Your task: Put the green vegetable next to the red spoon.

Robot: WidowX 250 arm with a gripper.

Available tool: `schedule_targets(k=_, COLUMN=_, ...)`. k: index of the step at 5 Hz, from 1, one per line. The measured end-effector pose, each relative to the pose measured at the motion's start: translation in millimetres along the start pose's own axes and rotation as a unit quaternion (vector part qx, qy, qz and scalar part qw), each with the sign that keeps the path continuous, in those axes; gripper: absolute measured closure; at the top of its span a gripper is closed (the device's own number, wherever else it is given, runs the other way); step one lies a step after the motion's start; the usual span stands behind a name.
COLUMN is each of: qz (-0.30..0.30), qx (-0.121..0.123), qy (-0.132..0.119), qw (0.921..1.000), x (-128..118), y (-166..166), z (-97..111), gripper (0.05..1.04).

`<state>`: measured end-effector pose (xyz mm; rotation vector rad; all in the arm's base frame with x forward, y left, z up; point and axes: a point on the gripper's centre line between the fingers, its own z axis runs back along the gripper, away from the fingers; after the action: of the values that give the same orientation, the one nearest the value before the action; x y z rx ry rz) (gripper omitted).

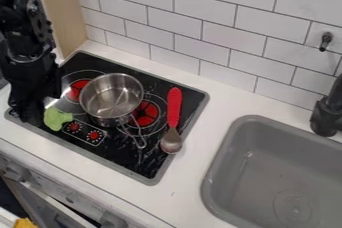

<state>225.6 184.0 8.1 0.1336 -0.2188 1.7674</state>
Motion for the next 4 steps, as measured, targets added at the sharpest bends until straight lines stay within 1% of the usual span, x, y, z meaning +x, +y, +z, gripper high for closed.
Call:
schedule_targets(k=1, qz=0.001, qx=0.014, qy=0.002, qw=0.9999, x=-1.0, y=1.2, z=-9.0, gripper=0.084)
schedule_targets(k=2, qz=0.005, qx=0.023, qy=0.02, qw=0.9995, x=-7.4, y=-0.2, z=-17.7, gripper=0.084)
schedule_targets(k=3, qz=-0.012, qx=0.033, qy=0.036, qw=0.9987, x=-20.8, y=-8.6, z=-24.8, gripper=0.084)
schedule_targets(k=4, qz=-0.009, qx=0.023, qy=0.047, qw=0.9986, x=-25.2, y=-12.3, z=-25.9, gripper=0.127)
